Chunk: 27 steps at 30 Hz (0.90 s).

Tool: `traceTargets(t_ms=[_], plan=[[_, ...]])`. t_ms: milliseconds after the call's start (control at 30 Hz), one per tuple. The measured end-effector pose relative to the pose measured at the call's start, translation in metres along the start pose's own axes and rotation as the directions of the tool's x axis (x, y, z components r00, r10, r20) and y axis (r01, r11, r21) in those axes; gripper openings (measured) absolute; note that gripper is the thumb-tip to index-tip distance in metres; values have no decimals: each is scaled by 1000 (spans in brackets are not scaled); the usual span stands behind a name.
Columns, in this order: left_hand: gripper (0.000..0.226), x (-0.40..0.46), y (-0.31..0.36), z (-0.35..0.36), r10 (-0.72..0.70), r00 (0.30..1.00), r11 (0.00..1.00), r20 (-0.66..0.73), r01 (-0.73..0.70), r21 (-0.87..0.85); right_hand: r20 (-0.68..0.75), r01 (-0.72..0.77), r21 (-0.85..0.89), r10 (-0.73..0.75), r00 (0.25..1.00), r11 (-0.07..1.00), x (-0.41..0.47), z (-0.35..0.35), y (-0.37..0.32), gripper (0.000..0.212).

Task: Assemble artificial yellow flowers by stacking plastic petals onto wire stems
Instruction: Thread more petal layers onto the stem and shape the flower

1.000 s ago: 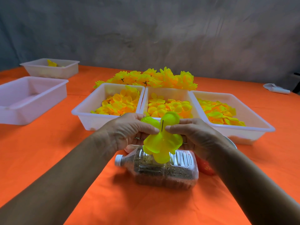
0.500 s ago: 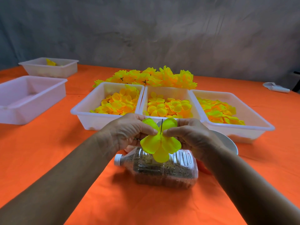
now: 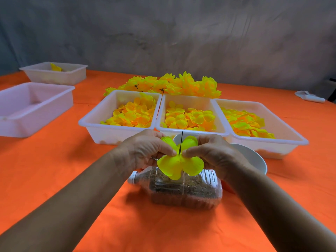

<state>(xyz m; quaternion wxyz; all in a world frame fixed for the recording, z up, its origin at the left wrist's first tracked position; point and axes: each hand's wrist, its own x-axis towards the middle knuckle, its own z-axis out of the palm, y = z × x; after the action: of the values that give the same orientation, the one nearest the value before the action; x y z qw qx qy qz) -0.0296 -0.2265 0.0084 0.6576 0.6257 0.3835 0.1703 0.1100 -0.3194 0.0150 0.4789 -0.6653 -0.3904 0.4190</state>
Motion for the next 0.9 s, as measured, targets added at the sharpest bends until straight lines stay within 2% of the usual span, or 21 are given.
traceTargets(t_ms=[200,400,500,633,733,833,900], plan=[[39,2,-1,-5,-25,999,999,43,23,35,-9,-8,-24,8,1000,1000,2,-1,4,15],[17,5,-1,-9,-71,986,997,149,65,45,0,-60,-12,60,998,998,3,-3,6,17],[16,4,0,-10,-84,982,996,170,79,41,12,-80,-4,80,997,997,4,-3,6,19],[38,2,2,-10,-77,984,996,162,69,53,15,-94,-1,94,995,996,5,-4,4,17],[47,2,2,-11,-61,989,997,134,53,61,17,-95,0,95,995,995,5,-5,4,21],[45,2,3,-11,-13,996,996,93,5,89,22,-88,0,88,996,996,4,-5,3,25],[35,2,2,-10,44,997,991,58,-51,121,28,-79,5,79,997,997,4,-6,1,26]])
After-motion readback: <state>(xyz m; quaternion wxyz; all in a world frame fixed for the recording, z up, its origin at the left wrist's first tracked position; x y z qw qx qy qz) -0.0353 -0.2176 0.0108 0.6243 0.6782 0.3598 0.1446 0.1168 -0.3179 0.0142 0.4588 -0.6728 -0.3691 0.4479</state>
